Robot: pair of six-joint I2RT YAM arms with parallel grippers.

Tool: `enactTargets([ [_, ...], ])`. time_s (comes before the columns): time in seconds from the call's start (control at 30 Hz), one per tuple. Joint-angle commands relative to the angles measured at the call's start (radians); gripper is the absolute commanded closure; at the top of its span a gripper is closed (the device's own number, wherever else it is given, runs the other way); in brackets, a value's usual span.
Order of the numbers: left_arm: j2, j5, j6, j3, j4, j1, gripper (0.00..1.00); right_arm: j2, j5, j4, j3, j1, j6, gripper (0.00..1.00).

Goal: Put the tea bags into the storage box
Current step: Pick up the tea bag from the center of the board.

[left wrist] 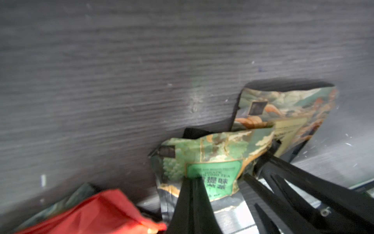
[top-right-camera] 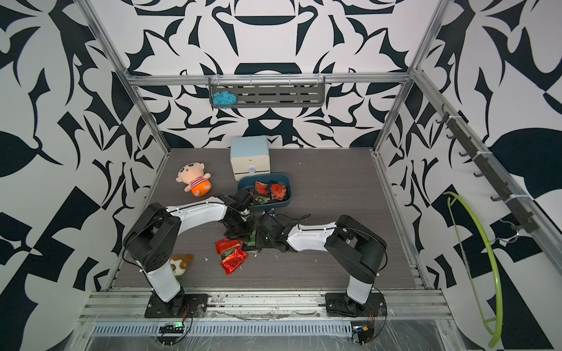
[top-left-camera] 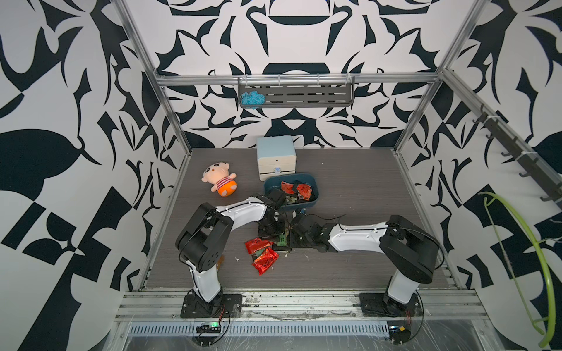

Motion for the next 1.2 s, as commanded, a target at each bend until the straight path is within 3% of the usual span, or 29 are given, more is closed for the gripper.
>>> enactTargets([
  [0.0,0.037,-0.017,-0.003,0.000,-0.026,0.003,1.00,-0.004,0.004,0.021,0.039,0.003,0.010,0.75],
  [0.4,0.036,-0.014,0.003,0.001,-0.024,0.003,1.00,-0.002,-0.005,0.081,0.039,0.005,0.022,0.81],
  [0.7,0.034,-0.017,0.008,0.007,-0.028,0.004,1.00,-0.028,0.012,0.050,0.056,0.010,-0.003,0.99],
  [1.03,-0.055,-0.061,0.023,0.005,-0.003,0.000,1.00,-0.096,0.049,0.012,0.037,0.010,-0.029,1.00],
  [1.17,-0.133,-0.100,0.029,-0.010,0.031,-0.005,0.87,-0.128,0.066,-0.008,0.022,0.010,-0.045,1.00],
])
